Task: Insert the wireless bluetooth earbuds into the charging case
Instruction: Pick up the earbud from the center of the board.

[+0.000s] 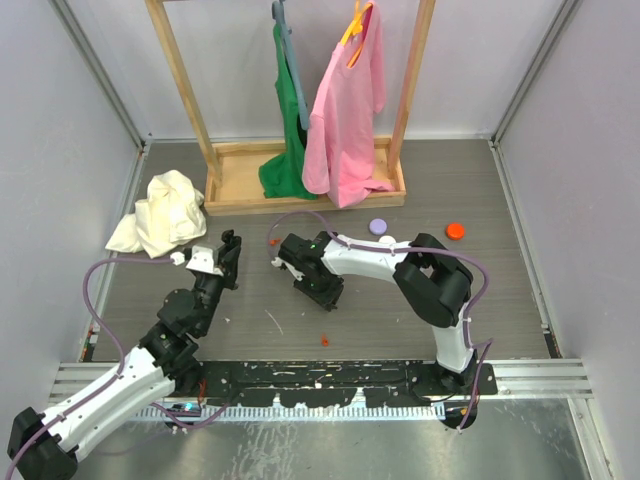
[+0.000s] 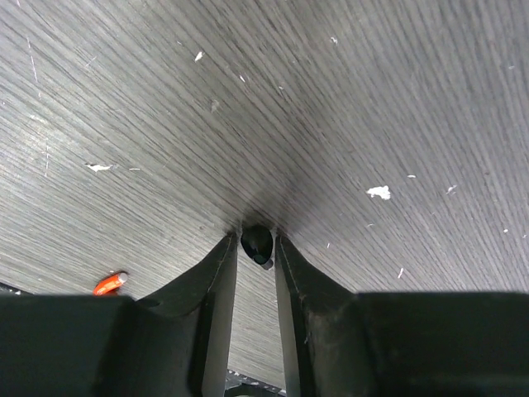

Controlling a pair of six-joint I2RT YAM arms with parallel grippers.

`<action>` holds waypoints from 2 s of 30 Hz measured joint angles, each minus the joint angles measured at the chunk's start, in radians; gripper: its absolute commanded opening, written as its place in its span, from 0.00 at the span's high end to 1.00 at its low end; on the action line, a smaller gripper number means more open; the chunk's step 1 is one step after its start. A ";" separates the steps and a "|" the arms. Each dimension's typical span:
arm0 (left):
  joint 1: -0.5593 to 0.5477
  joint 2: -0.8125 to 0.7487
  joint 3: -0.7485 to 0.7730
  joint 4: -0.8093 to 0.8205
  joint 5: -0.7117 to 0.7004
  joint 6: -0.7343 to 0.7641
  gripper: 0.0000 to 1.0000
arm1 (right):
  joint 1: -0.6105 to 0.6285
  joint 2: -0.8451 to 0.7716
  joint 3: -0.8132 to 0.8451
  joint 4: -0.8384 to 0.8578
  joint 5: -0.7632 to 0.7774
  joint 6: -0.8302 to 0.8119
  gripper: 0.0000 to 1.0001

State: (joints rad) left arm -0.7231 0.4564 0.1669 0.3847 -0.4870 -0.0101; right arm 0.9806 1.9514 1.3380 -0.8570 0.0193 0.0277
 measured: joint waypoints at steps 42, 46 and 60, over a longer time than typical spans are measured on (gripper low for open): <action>0.003 0.029 0.000 0.008 0.157 0.002 1.00 | -0.006 0.017 0.026 0.005 -0.039 -0.053 0.82; 0.003 0.028 -0.002 0.037 0.207 0.001 1.00 | -0.014 -0.019 0.005 0.040 -0.040 -0.051 0.86; 0.003 0.017 -0.042 0.202 0.422 0.030 1.00 | -0.066 -0.452 -0.139 0.243 -0.072 0.025 0.85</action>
State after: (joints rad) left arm -0.7197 0.4732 0.1253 0.5869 -0.0654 0.0196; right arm 0.9150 1.4994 1.1992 -0.6136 -0.0528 0.0525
